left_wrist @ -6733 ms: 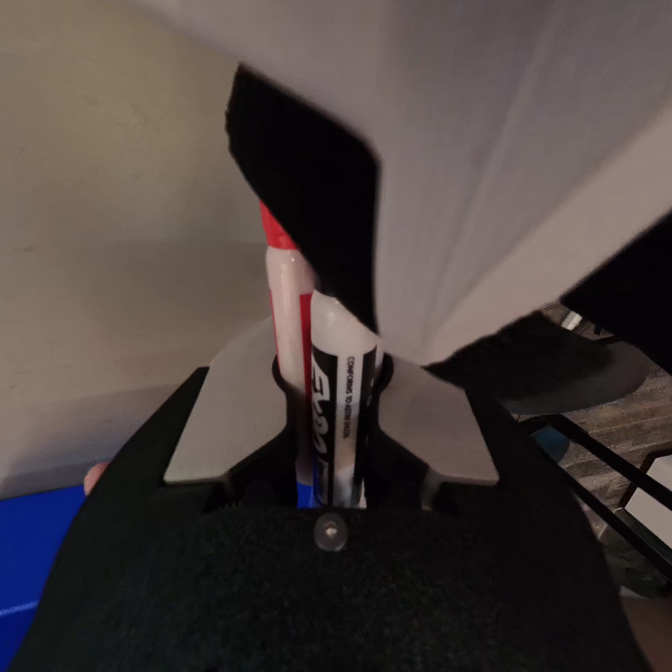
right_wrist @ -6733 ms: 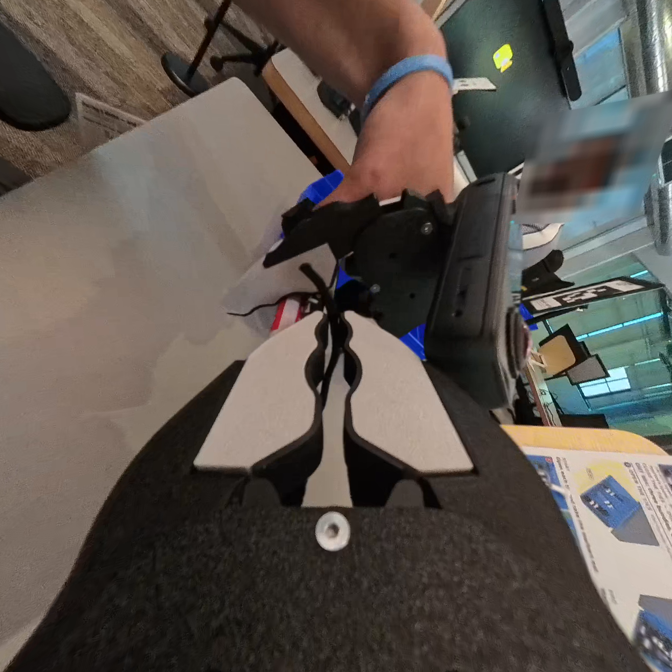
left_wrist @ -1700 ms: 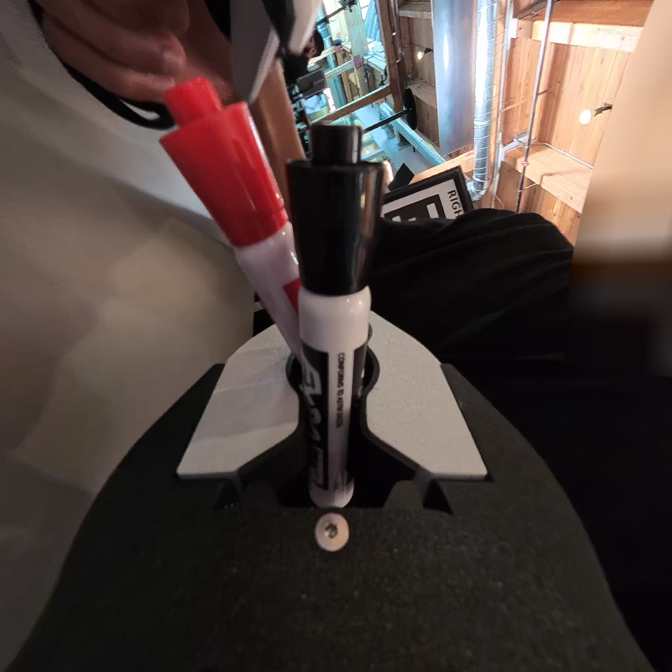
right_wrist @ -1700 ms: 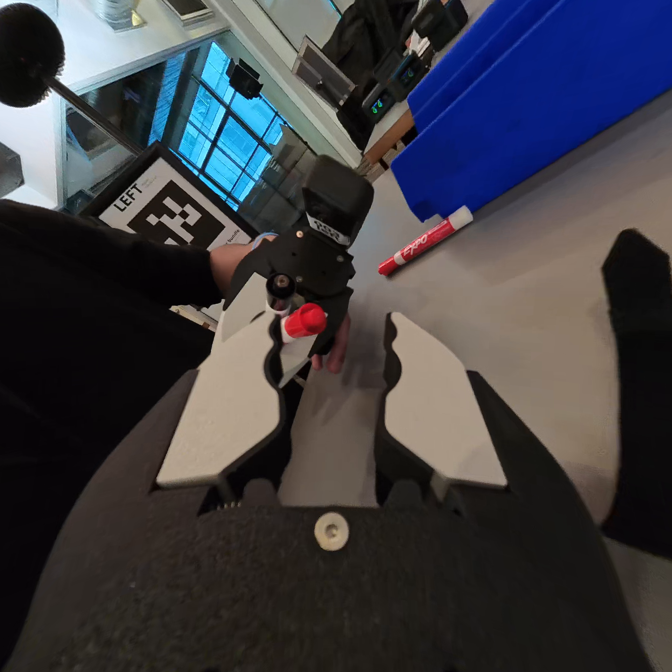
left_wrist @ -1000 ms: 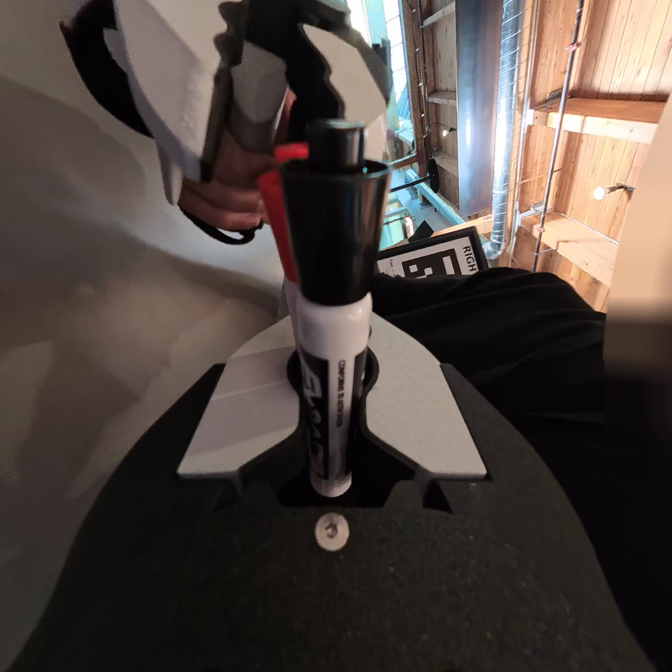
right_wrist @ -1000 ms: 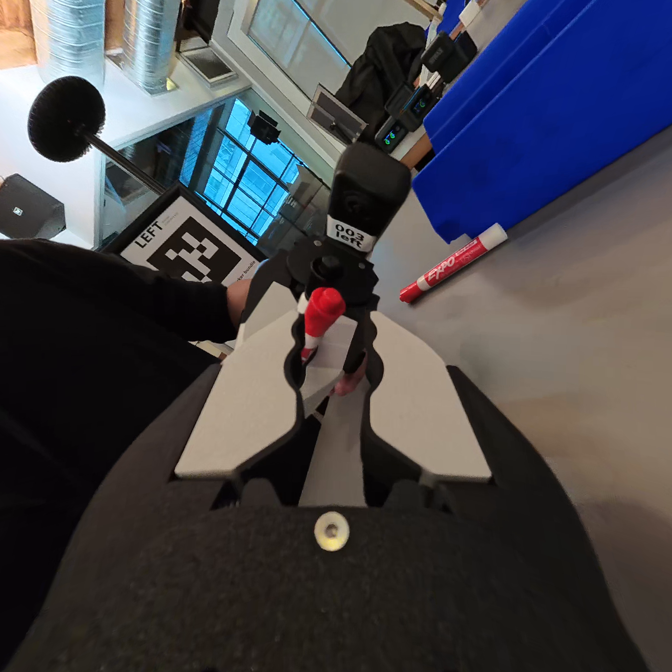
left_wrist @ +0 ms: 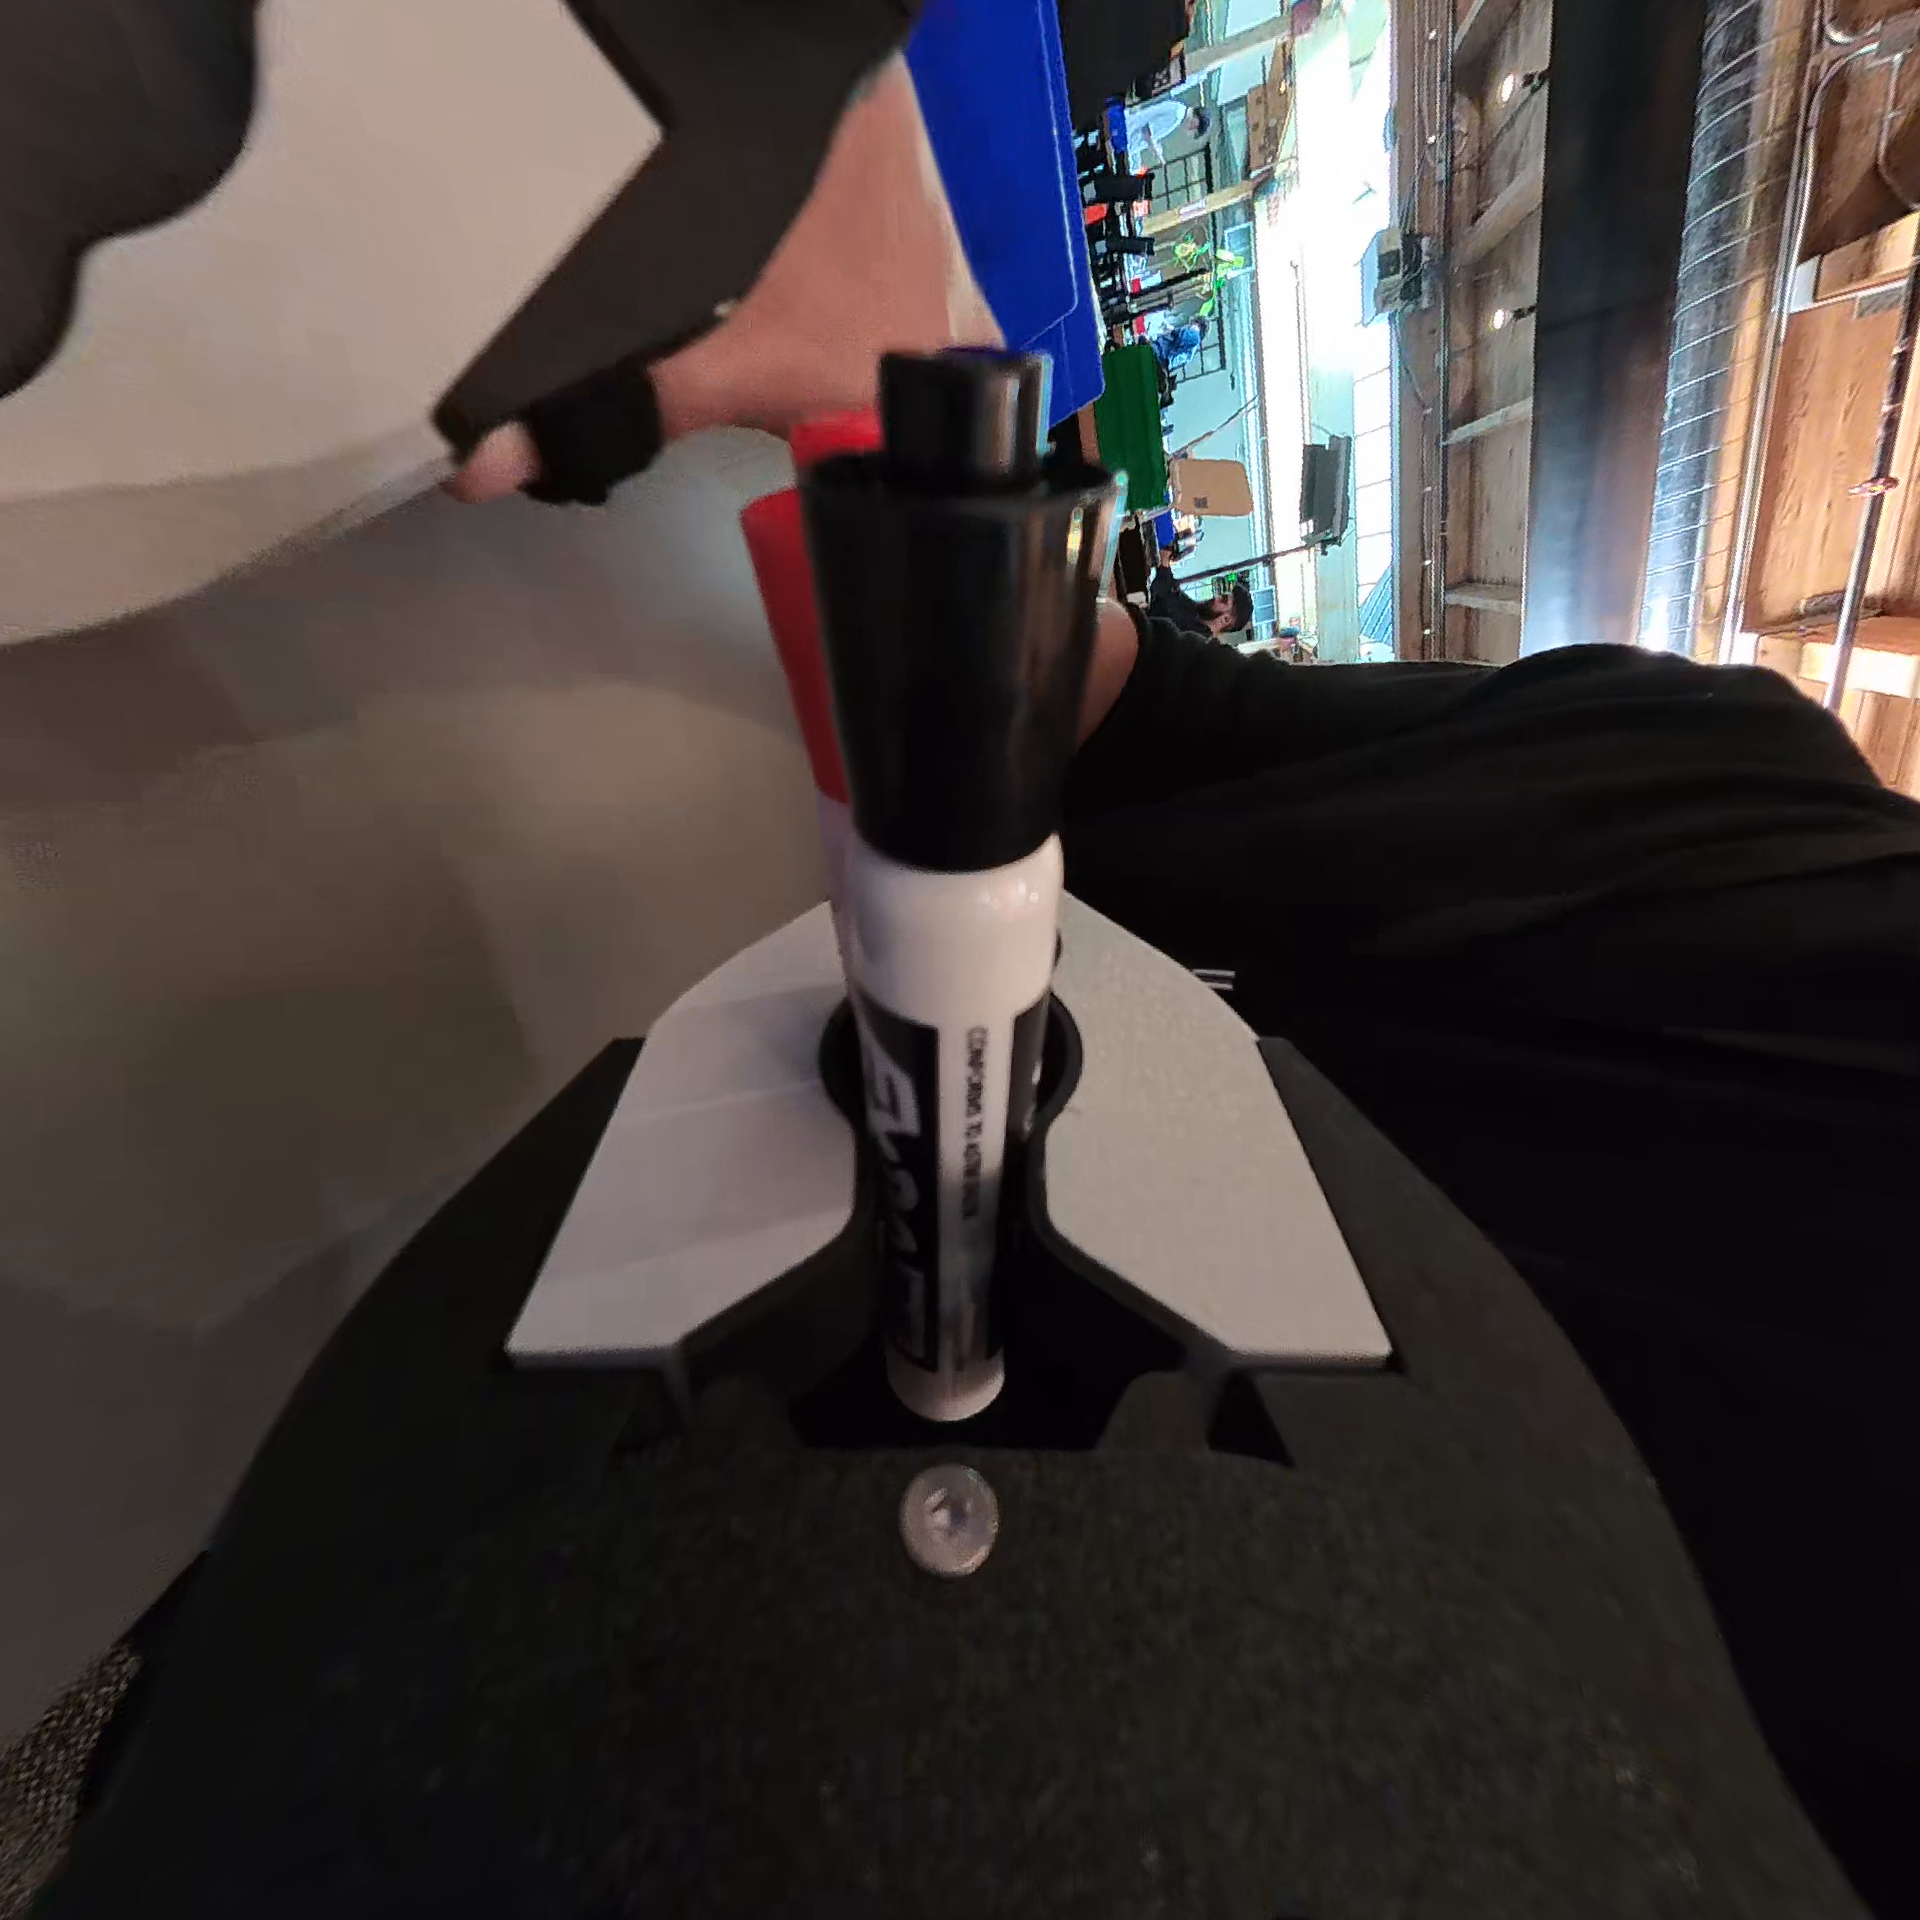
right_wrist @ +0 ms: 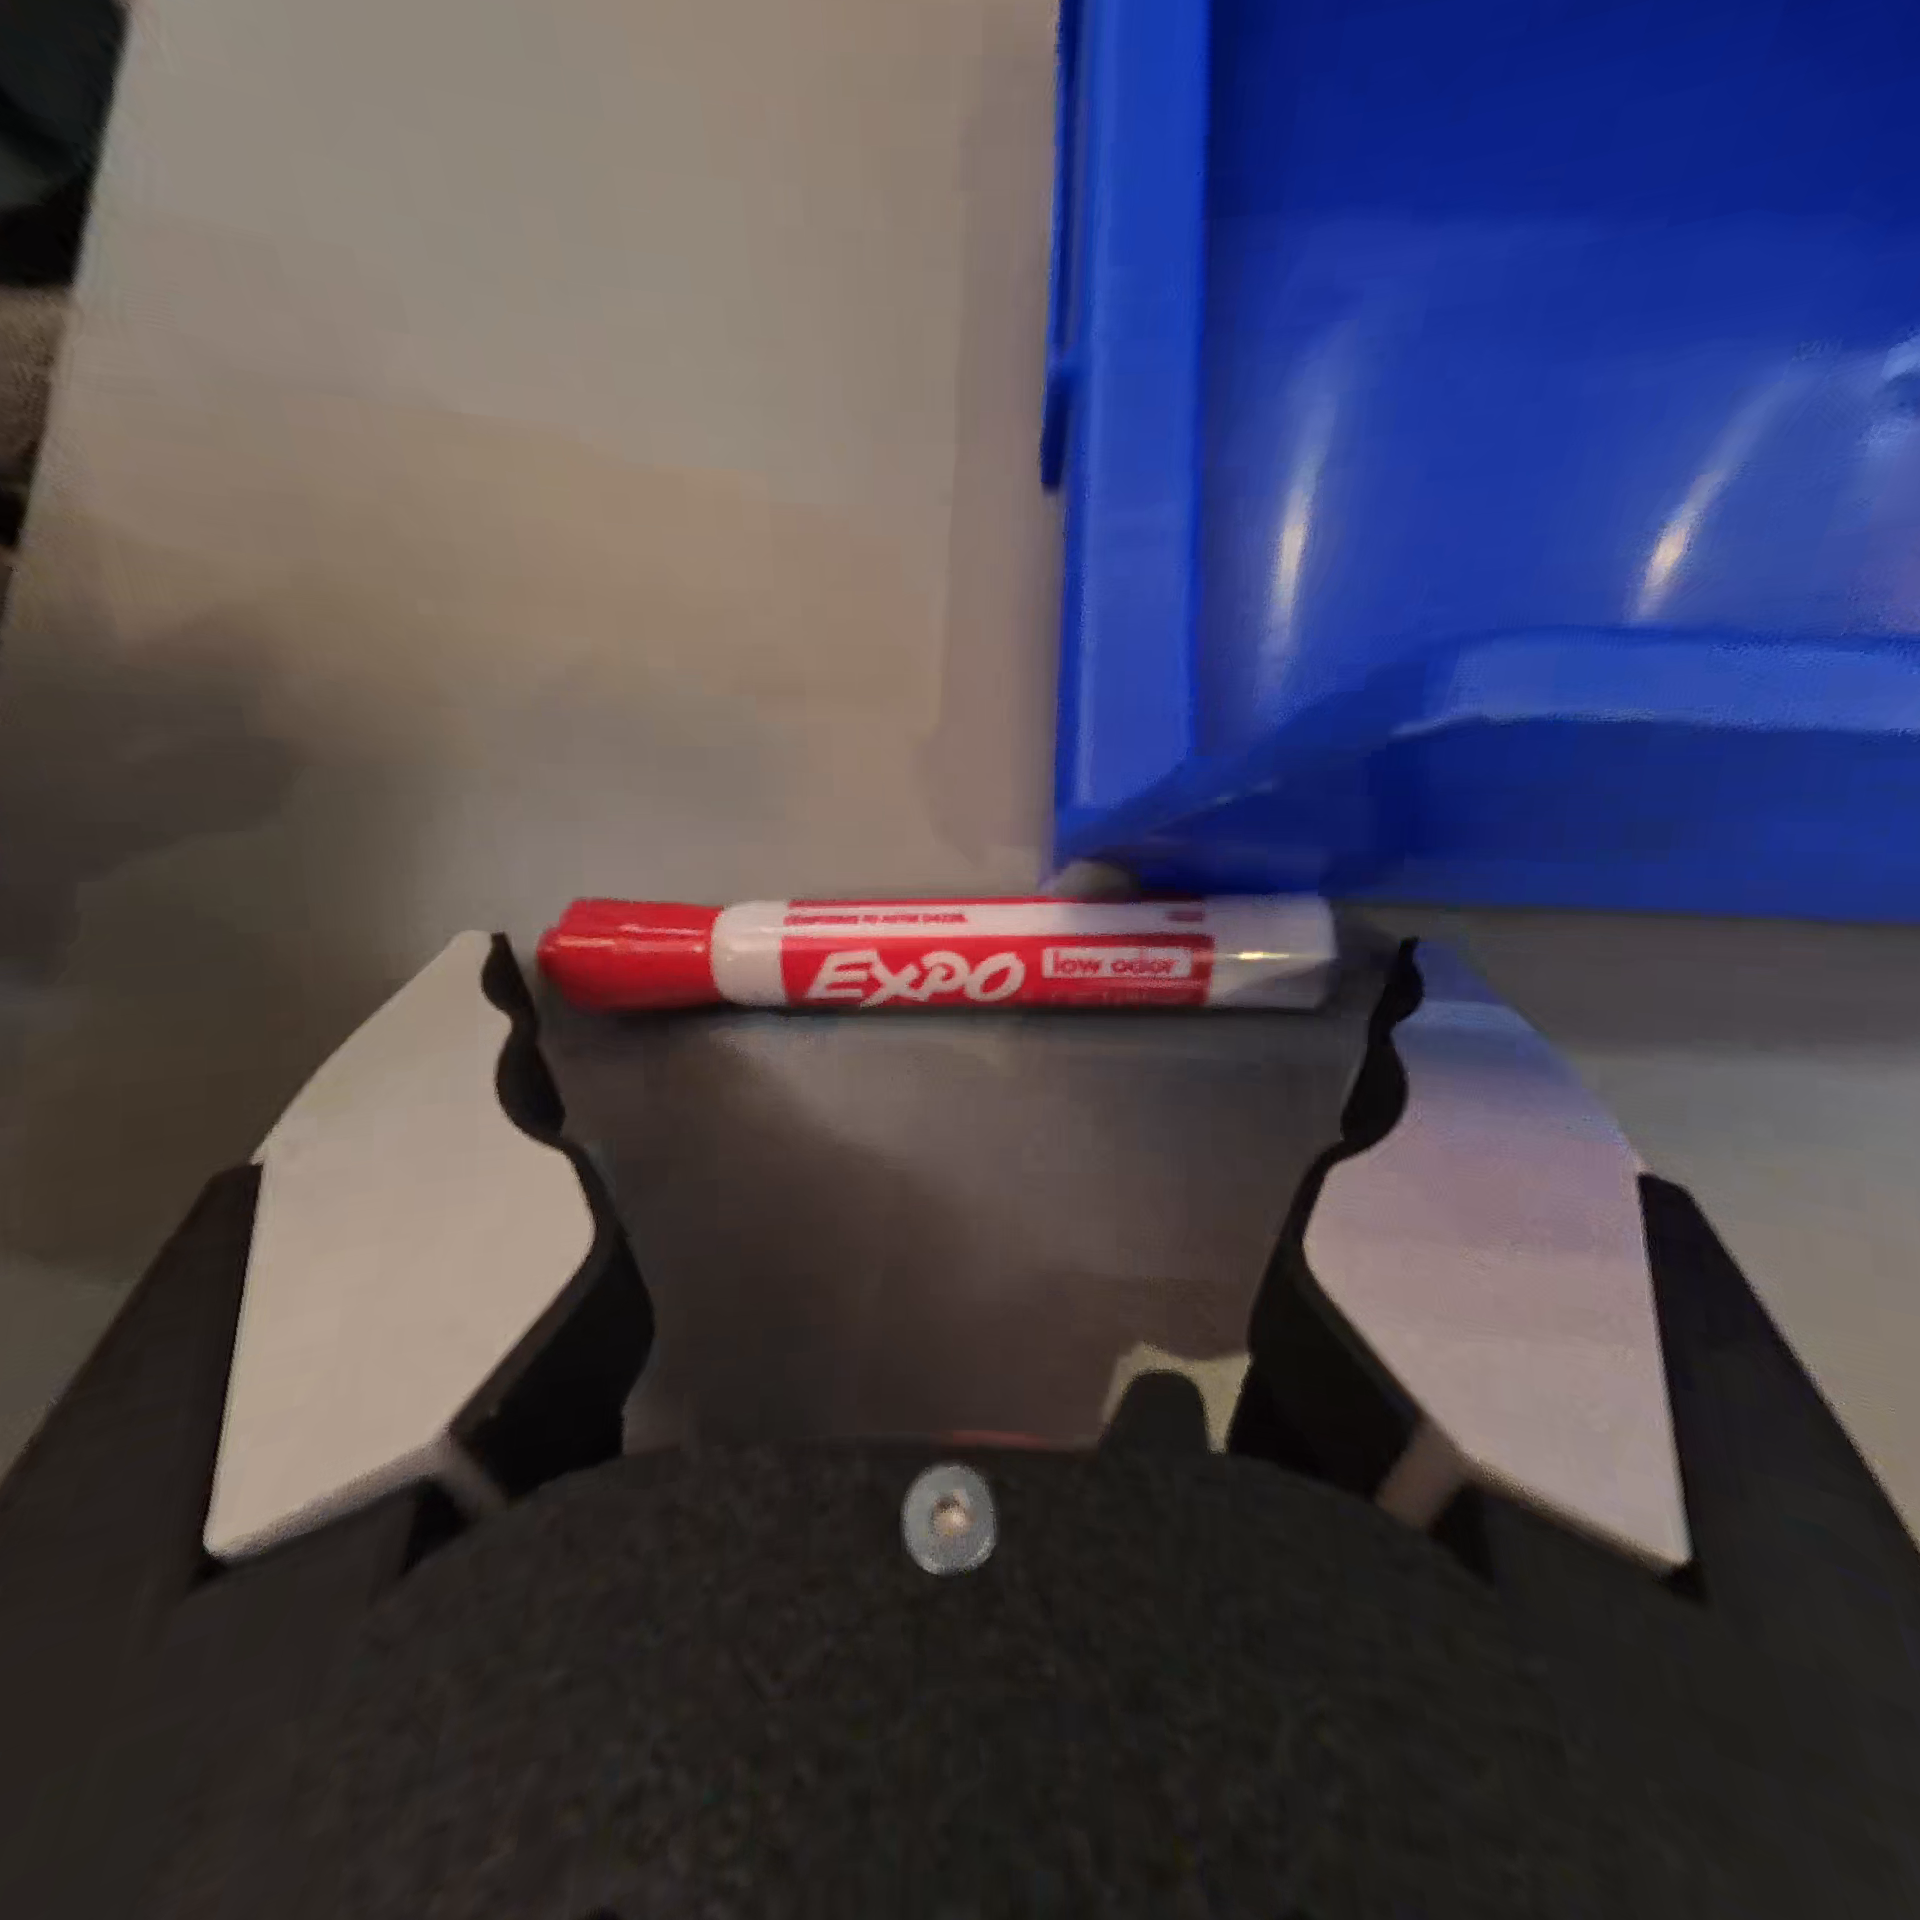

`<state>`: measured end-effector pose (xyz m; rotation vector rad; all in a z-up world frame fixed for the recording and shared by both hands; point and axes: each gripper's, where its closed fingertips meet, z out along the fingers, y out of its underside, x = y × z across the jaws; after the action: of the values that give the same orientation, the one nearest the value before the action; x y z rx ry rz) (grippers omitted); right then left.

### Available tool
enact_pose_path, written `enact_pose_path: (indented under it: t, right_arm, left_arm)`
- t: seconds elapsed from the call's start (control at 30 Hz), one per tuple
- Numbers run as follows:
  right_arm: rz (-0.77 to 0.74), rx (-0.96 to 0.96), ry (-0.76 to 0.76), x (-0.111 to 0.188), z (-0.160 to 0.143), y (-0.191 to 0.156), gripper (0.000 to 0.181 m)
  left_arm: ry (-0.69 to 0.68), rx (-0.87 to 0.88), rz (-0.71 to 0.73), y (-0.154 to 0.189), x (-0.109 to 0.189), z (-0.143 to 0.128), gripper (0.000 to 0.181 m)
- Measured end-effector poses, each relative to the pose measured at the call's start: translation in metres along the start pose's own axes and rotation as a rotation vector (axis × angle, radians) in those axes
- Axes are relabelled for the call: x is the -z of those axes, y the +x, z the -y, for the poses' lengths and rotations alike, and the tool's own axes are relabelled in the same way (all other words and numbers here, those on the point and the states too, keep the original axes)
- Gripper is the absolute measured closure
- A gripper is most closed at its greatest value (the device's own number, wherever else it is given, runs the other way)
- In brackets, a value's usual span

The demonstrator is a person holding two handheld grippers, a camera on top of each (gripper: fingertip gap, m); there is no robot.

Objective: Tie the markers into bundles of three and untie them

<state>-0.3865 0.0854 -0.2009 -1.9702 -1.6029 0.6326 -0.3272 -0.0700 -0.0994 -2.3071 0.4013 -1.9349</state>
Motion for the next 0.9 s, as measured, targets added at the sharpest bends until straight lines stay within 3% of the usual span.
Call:
enact_pose_path:
  t: [0.13,0.27,0.33,0.53,0.7,0.73,0.8,0.9]
  right_arm:
    - [0.013,0.045,-0.042,0.005,-0.008,0.000,0.045]
    - [0.056,0.000,-0.042,0.037,-0.032,0.009,0.046]
    - [0.184,-0.134,0.026,0.065,-0.042,0.006,0.046]
    - [0.583,-0.551,0.444,0.183,-0.026,-0.004,0.046]
    - [0.770,-0.591,0.640,0.254,-0.035,-0.015,0.047]
    - [0.732,-0.621,0.633,0.255,-0.044,-0.009,0.047]
    - [0.432,-0.549,0.449,0.232,-0.084,0.010,0.047]
    - [0.102,-0.399,0.206,0.209,-0.139,0.028,0.047]
  left_arm:
    - [-0.037,-0.022,0.005,-0.002,-0.003,0.001,0.155]
    - [-0.052,-0.048,-0.003,0.000,-0.011,0.012,0.155]
    - [-0.072,-0.067,-0.006,0.001,-0.019,0.018,0.155]
    - [-0.167,-0.131,-0.007,-0.002,-0.059,0.037,0.155]
    - [-0.278,-0.108,-0.125,0.007,-0.097,0.049,0.155]
    - [-0.314,-0.124,-0.108,0.004,-0.103,0.050,0.155]
    - [-0.368,-0.144,-0.087,0.000,-0.113,0.052,0.155]
    - [-0.400,-0.146,-0.096,0.002,-0.123,0.059,0.155]
